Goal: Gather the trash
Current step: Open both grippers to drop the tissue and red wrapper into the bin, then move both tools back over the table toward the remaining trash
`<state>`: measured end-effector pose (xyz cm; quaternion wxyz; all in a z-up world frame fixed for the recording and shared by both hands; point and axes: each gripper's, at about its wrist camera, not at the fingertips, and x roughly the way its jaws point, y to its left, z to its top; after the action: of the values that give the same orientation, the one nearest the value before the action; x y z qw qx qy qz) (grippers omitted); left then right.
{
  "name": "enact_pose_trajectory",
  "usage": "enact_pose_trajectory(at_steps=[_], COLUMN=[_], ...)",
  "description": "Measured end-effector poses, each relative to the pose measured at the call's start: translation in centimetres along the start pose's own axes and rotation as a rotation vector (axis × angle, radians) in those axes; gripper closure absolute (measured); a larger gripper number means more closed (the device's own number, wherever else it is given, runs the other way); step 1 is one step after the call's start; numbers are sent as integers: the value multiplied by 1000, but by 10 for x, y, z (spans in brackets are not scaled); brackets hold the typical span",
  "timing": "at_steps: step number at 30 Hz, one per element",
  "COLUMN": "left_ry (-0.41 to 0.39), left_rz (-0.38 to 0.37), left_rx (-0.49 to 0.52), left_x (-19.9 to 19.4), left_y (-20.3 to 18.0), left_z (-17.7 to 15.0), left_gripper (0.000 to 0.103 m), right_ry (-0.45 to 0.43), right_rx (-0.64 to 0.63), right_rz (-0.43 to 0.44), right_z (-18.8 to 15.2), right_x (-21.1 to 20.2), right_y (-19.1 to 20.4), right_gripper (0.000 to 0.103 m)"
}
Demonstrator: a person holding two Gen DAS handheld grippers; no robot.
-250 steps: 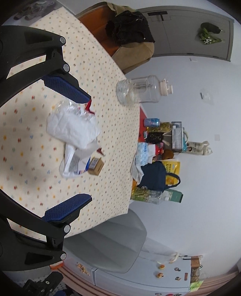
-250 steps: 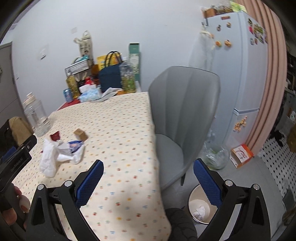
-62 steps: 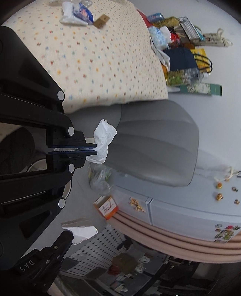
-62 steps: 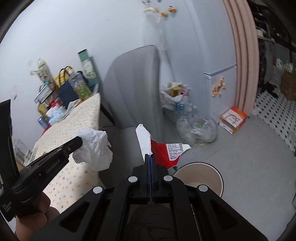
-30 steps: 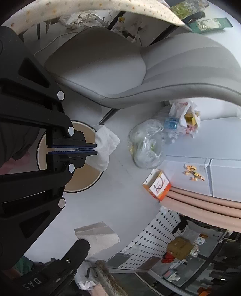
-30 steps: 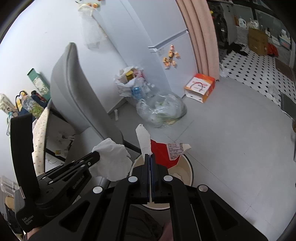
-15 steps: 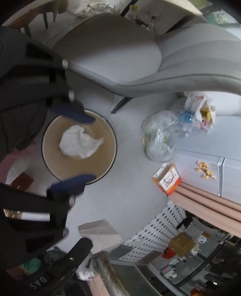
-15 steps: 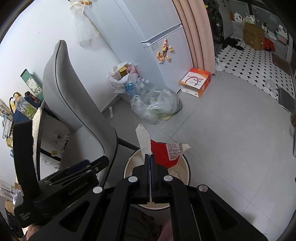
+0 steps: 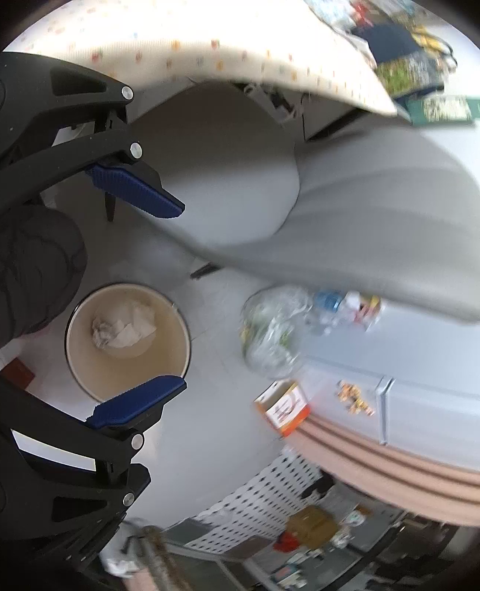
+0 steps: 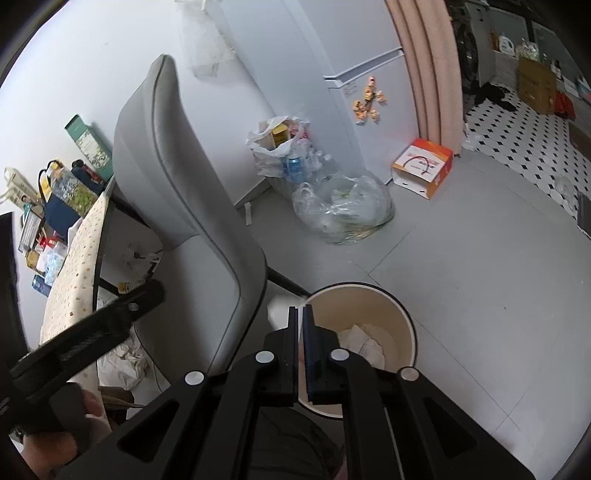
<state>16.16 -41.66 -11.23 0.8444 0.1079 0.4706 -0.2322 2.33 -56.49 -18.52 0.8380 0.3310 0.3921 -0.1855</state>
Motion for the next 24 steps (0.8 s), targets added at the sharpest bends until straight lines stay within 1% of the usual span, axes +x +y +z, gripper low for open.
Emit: enact_pose_trajectory(at_steps=[1,2,3,4,5,6,9,13,15,17,20,22,24], left_ry=[-7,-17,-29,-39,-46,-57,-81,-122,-144,-174,-210,-233,-251], left_rz=[4,9,13,16,15,13,9,10,16,24,39,47,53], left_rx=[-10,-25,-39,-51,-59,-71,-93,-123,-137,-162,-186,-209,-235], left_x=[-5,-10,-16,-22,-25,-32,-44,-66,-76,-92,-111,-125,-135], left_y=[4,11,17,21,25,30,42,59,66,79,98,113,129], left_z=[0,1,2,3,3,3,0,-4,-6,-9,-15,-19,-24], left_gripper=[16,15,14,13,12,12,10,8,7,6,6,6,6], right_ry=[2,-2,-9,-28,-53,-71,-71,-98,-111,-125,-143,-164,-180], right_rx=[-8,-15,-17,-20,-26,-40,-55,-94,-113,-138,-171,-197,-221], right_rz=[6,5,3,-4,-17,-28,-28,-40,-35,-28,-13,-3,6], right_z=[1,2,3,3,3,2,0,-6,-9,-12,-16,-19,-22], right_x=[0,-2,-4,-9,-15,-21,-29,-46,-55,-62,-73,-83,-92], right_y=[5,10,12,16,20,25,33,50,61,74,92,106,121], right_gripper=[97,89,76,47,43,43,43,29,26,20,14,7,8])
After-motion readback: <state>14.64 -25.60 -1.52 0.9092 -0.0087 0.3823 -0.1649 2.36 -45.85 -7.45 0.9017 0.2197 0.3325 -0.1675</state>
